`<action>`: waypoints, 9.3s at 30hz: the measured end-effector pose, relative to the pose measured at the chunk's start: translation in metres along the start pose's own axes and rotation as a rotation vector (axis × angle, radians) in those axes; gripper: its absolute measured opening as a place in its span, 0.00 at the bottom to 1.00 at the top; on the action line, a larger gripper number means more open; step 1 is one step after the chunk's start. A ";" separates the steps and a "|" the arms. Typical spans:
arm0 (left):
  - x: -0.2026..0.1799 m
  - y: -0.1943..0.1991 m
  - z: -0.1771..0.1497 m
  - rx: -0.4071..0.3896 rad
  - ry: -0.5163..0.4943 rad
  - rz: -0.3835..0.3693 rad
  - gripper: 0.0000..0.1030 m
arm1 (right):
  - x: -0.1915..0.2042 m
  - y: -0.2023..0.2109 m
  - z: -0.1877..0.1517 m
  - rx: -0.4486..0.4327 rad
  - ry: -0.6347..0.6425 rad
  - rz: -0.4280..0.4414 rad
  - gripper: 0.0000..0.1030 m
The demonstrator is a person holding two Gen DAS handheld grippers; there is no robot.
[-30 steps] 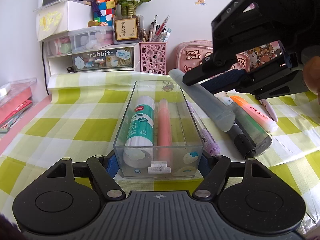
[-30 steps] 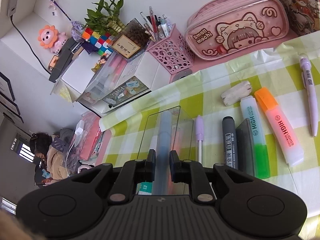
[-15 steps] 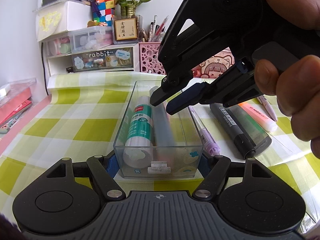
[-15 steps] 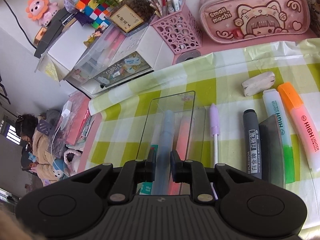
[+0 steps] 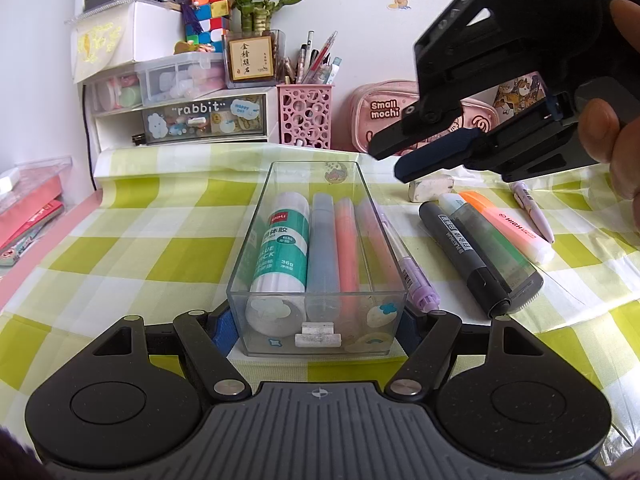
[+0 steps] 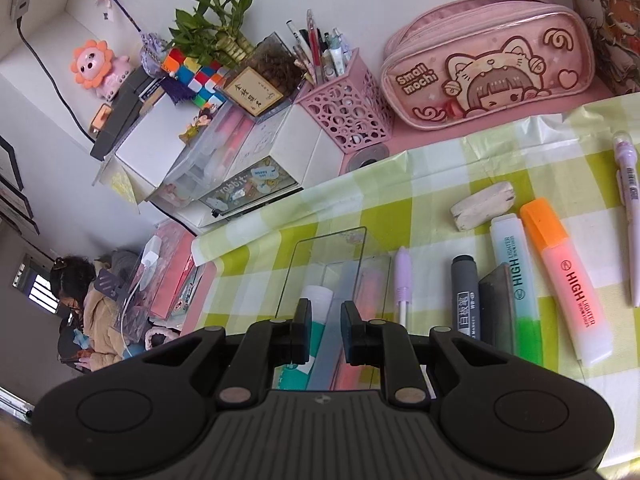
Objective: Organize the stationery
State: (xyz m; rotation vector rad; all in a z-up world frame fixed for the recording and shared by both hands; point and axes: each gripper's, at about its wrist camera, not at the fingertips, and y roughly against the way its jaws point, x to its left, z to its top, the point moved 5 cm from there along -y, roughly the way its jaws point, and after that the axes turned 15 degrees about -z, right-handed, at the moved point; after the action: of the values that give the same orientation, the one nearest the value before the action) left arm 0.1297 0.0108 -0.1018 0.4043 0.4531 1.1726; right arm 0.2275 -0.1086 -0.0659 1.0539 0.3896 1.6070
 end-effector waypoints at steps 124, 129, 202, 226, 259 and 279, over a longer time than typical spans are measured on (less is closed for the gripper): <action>0.001 0.001 -0.001 -0.001 0.000 0.001 0.70 | 0.018 -0.045 -0.012 0.059 0.471 -0.465 0.28; 0.002 0.002 -0.001 -0.002 -0.001 -0.006 0.70 | 0.015 -0.051 -0.012 0.062 0.475 -0.441 0.30; 0.013 0.004 0.000 -0.002 0.008 0.022 0.70 | -0.013 -0.030 -0.021 0.034 0.213 -0.230 0.00; 0.019 0.005 0.001 0.001 0.017 0.041 0.70 | 0.002 -0.029 -0.026 -0.004 0.278 -0.204 0.21; 0.022 0.005 0.002 0.002 0.026 0.033 0.70 | 0.028 -0.036 -0.035 -0.005 0.448 -0.239 0.18; 0.022 0.005 0.001 0.001 0.032 0.029 0.71 | -0.003 -0.029 -0.018 0.023 0.294 -0.172 0.03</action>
State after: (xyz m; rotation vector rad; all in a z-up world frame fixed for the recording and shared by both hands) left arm 0.1332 0.0332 -0.1005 0.3949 0.4765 1.2086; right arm 0.2308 -0.0969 -0.0980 0.7786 0.6785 1.6065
